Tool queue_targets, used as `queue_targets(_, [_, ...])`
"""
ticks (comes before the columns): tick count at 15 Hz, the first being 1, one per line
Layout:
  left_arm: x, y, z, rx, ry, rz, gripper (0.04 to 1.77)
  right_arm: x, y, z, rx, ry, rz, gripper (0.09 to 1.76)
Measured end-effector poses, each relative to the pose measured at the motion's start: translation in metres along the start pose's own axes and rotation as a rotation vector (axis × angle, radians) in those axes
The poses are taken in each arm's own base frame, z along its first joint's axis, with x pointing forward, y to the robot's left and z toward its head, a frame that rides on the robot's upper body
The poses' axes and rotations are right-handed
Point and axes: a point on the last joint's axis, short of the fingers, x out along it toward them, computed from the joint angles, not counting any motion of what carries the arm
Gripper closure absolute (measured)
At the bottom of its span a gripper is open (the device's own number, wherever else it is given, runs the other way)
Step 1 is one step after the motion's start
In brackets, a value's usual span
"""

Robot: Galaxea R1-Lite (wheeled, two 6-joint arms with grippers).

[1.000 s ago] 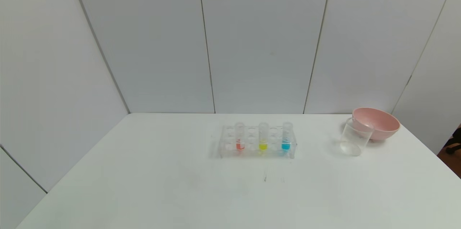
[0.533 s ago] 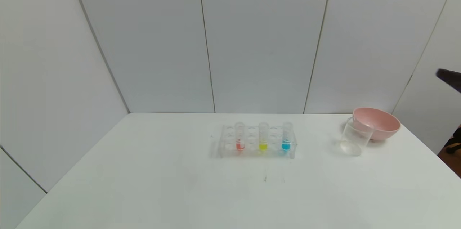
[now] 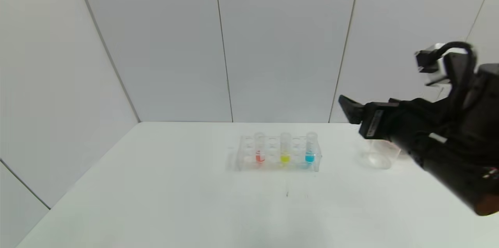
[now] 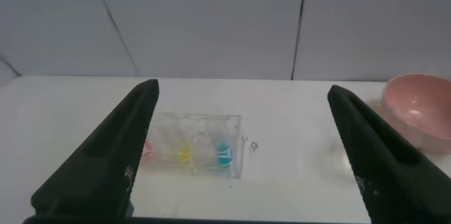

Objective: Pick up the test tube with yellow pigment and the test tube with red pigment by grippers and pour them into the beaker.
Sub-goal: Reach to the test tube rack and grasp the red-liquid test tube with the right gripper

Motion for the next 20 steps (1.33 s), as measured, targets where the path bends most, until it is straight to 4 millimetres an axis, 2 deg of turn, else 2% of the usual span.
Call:
queue_targets(4, [0.000, 0.000, 0.000, 0.000, 0.000, 0.000, 0.05, 0.018, 0.060, -0.042, -0.002, -0.005, -0.002, 0.14])
queue_targets(10, [0.000, 0.000, 0.000, 0.000, 0.000, 0.000, 0.05, 0.054, 0.127, -0.089, -0.006, -0.007, -0.010, 0.14])
queue_targets(15, [0.000, 0.000, 0.000, 0.000, 0.000, 0.000, 0.05, 0.074, 0.161, -0.136, -0.018, 0.032, 0.008, 0.14])
queue_targets(20, [0.000, 0.000, 0.000, 0.000, 0.000, 0.000, 0.05, 0.100, 0.173, -0.169, -0.027, 0.045, -0.008, 0.14])
